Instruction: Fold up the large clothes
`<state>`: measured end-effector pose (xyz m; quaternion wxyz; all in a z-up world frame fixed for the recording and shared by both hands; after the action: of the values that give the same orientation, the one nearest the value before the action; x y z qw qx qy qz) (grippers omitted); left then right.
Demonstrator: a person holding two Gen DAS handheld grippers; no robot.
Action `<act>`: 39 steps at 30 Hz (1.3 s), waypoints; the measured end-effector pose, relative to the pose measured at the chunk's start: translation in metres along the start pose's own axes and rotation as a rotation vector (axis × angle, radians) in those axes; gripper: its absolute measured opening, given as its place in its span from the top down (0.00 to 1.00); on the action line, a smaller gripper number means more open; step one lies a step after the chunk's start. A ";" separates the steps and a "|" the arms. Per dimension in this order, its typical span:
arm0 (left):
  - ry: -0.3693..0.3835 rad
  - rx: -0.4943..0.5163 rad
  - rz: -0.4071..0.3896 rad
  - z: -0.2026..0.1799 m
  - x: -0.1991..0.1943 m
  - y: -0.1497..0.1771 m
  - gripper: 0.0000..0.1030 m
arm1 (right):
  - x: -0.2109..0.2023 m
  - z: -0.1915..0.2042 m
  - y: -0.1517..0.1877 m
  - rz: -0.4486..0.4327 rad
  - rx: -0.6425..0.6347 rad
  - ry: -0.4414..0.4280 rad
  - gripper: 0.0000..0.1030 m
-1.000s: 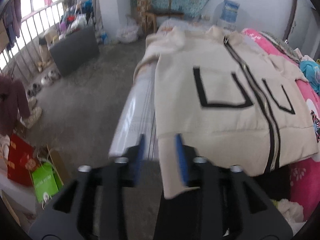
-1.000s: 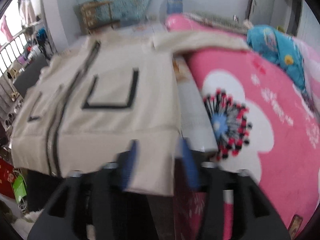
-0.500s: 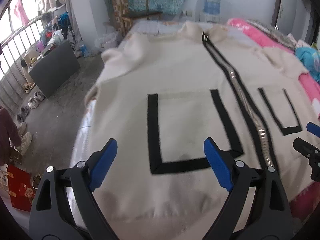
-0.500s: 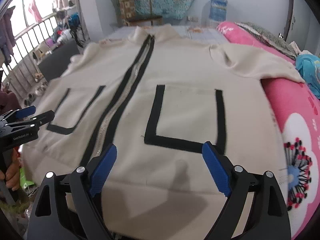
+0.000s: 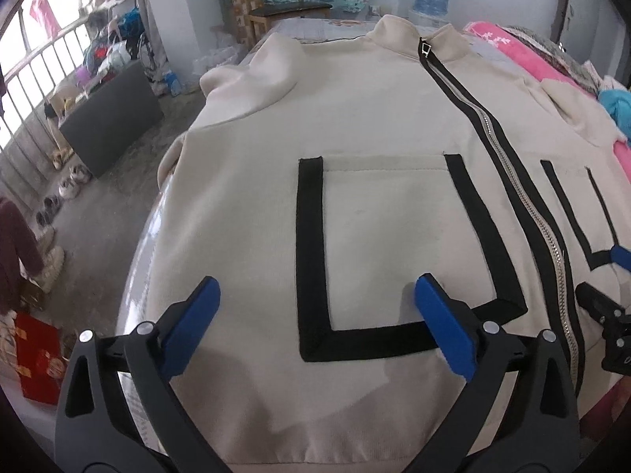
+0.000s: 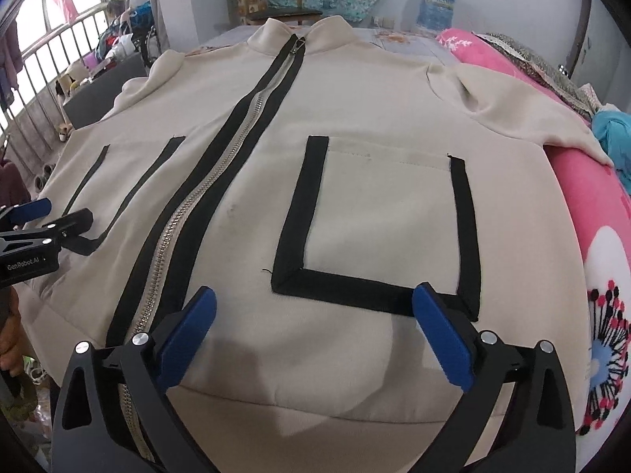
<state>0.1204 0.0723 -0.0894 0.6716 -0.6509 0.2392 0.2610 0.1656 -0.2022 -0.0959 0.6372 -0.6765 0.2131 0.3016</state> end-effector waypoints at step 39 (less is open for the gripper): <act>0.024 -0.007 0.019 0.000 0.005 -0.002 0.06 | -0.002 0.000 0.002 -0.009 0.040 0.025 0.06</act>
<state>0.1258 0.0722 -0.0910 0.6640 -0.6538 0.2525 0.2606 0.1627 -0.2028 -0.0960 0.6493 -0.6683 0.2240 0.2858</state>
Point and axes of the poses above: each gripper's, at about its wrist camera, not at the fingertips, and x roughly the way its jaws point, z to its left, y to its underside, the point moved 4 cm from there along x, roughly the way its jaws point, and after that the axes turned 15 degrees about -z, right-handed, at the moved point
